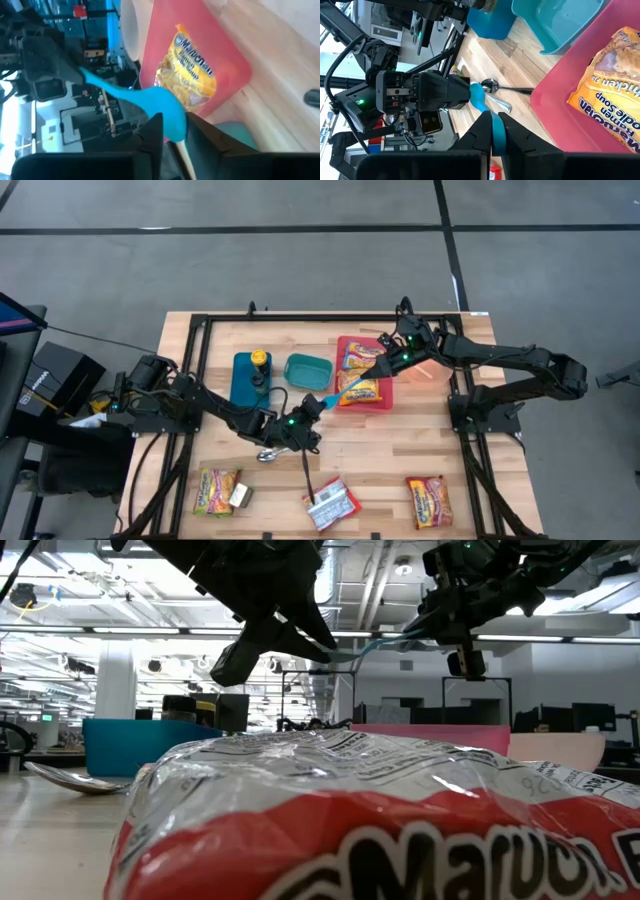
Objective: Pick & Place Food Item
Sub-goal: Put the blue baby spoon into the green bin
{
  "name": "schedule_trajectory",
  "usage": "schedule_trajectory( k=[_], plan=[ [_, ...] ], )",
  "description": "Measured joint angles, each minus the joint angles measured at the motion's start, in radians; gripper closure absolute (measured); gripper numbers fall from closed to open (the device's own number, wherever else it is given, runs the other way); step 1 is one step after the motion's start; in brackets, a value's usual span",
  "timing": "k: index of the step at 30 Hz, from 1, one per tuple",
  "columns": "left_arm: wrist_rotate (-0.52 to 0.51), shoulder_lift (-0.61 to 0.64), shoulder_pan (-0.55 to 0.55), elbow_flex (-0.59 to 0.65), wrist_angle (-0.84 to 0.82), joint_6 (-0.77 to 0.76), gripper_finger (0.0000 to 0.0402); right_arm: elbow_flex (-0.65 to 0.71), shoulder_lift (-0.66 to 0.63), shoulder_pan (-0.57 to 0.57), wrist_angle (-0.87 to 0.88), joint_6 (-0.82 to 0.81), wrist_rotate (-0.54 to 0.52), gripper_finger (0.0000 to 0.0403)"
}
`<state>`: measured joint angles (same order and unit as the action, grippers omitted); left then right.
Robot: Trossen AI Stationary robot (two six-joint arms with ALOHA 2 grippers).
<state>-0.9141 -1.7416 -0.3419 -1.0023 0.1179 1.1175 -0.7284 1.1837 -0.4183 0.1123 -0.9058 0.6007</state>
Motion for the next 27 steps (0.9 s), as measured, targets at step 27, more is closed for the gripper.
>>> schedule_trajectory(
  k=[27],
  plan=[
    [-0.063, 0.000, -0.011, 0.000, -0.086, -0.121, 0.0266, 0.000, 0.000, -0.014, -0.004, 0.046, -0.002, 0.0396]
  ],
)
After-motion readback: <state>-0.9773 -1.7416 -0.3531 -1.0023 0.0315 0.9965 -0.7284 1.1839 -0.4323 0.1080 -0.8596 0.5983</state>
